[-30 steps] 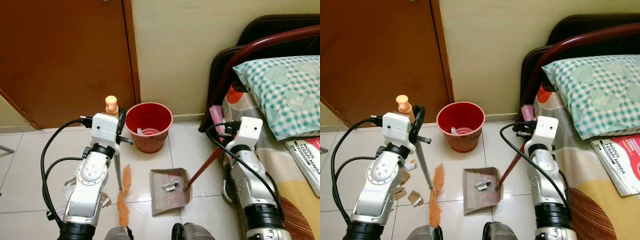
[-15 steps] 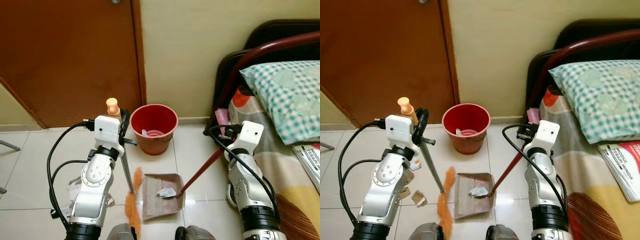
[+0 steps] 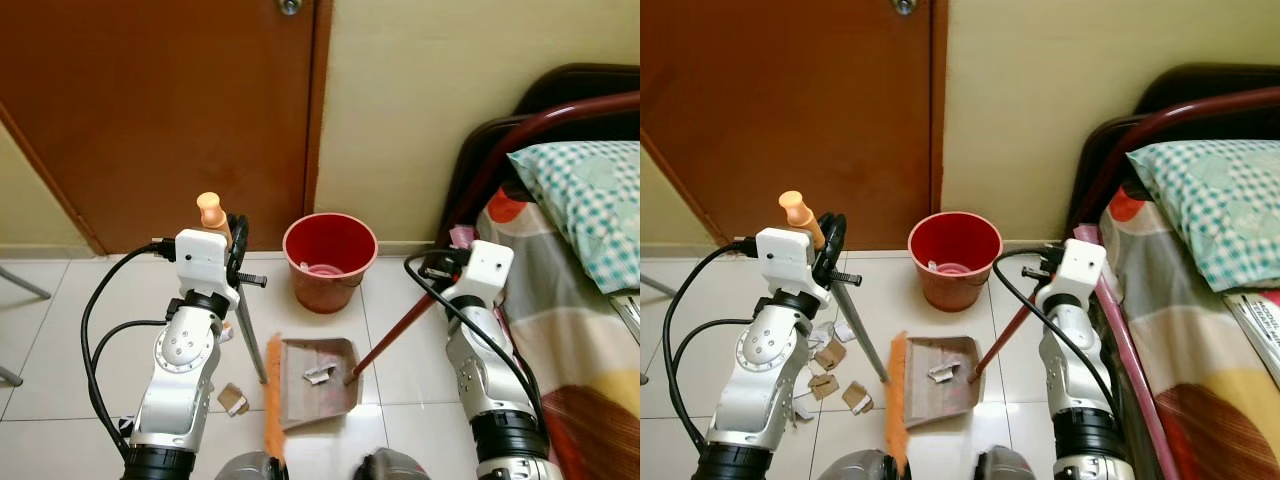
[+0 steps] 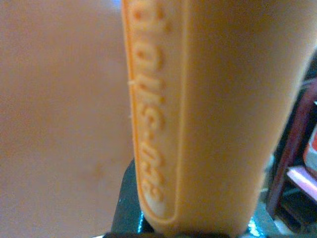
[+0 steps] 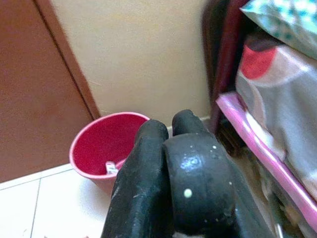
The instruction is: Sweep floor
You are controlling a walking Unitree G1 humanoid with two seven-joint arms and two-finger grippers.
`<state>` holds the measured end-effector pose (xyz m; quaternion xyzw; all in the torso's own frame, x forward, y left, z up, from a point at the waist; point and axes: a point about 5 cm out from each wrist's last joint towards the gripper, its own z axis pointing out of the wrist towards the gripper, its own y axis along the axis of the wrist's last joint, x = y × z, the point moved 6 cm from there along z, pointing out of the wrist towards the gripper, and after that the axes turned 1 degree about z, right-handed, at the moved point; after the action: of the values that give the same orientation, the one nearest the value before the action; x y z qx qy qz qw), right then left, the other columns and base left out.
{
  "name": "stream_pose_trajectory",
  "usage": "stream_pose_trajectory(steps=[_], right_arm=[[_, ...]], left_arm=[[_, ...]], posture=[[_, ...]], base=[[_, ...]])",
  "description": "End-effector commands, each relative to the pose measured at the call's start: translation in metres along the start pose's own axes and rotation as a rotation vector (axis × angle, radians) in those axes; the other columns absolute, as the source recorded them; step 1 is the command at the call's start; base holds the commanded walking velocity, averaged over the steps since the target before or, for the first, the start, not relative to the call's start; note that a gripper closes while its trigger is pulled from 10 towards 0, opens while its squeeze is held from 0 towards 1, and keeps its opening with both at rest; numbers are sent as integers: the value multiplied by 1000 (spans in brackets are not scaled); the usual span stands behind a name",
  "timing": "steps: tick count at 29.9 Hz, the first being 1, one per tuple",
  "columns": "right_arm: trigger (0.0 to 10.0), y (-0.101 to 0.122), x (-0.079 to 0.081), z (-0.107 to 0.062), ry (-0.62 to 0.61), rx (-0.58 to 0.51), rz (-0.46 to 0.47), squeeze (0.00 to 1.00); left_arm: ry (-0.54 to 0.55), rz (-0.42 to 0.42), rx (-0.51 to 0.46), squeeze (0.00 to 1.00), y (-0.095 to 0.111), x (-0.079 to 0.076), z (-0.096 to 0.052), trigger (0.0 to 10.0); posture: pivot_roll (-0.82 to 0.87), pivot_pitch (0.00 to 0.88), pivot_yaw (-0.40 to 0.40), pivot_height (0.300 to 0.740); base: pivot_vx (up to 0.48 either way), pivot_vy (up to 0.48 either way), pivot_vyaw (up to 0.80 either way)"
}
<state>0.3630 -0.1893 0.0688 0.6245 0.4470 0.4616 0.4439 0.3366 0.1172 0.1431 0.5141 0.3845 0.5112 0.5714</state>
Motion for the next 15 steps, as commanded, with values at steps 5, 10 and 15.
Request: stream_pose_trajectory(steps=[5,10,15], right_arm=[[10000,6,-1,0,-1,-26,18,0],[10000,7,0,0,2,-31,20,0],[10000,8,-1,-1,0,-38,29,0]], left_arm=[[-22,-11,24,0,-5,-7,-1,10000],[-38,-1,9,0,-3,-11,-1,10000],[-61,-2,-2,0,-1,-16,-2,10000]], posture=[[-42,89,-15,740],[-42,86,-12,740],[-40,80,-12,740]], base=[[0,389,0],[0,173,0],[0,0,0]])
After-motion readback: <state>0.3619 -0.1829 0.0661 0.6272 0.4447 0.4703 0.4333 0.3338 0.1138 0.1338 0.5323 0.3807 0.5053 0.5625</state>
